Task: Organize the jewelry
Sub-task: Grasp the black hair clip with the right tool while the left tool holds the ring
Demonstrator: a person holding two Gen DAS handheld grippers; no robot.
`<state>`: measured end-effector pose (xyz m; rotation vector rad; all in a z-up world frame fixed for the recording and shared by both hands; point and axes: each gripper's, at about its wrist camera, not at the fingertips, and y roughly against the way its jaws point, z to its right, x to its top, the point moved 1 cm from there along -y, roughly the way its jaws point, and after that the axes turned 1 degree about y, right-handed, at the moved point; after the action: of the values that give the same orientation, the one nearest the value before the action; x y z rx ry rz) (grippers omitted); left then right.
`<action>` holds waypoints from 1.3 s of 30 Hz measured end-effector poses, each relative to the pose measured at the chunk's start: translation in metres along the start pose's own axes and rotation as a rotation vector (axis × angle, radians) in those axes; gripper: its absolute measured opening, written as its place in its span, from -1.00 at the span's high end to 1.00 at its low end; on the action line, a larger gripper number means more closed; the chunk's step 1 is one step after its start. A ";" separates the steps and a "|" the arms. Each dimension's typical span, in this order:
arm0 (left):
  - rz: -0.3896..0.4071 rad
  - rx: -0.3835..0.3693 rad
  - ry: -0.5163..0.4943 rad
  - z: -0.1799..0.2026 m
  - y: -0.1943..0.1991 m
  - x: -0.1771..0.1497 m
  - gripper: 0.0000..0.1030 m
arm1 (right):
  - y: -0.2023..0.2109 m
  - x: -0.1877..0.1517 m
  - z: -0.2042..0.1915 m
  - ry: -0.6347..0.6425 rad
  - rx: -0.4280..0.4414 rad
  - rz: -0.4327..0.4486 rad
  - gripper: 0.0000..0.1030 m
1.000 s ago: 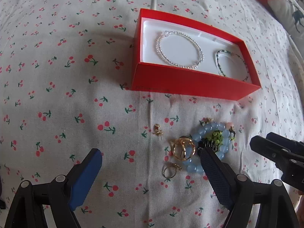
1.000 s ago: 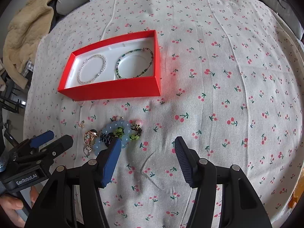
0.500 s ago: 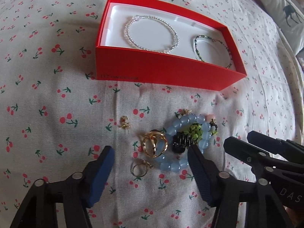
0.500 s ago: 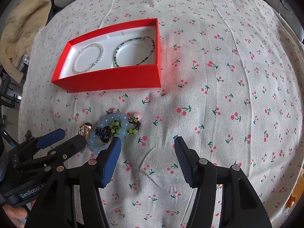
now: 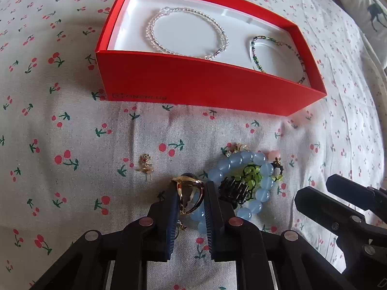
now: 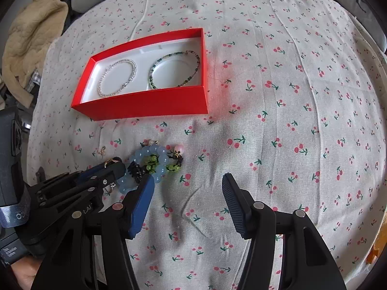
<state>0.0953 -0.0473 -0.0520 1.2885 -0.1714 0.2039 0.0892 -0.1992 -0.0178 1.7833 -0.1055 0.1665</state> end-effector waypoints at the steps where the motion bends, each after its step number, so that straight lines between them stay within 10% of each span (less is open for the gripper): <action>1: 0.008 0.003 0.002 -0.001 0.002 0.000 0.71 | 0.000 0.001 -0.002 -0.003 0.009 0.002 -0.19; 15: 0.058 0.012 0.025 -0.031 0.027 -0.002 0.73 | -0.021 0.010 -0.043 0.026 0.106 -0.038 0.47; 39: 0.050 0.008 0.034 -0.042 0.033 -0.008 0.73 | -0.055 0.023 -0.074 0.119 0.031 -0.073 0.73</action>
<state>0.0803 0.0018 -0.0345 1.2890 -0.1740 0.2692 0.1164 -0.1146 -0.0511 1.8005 0.0480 0.2223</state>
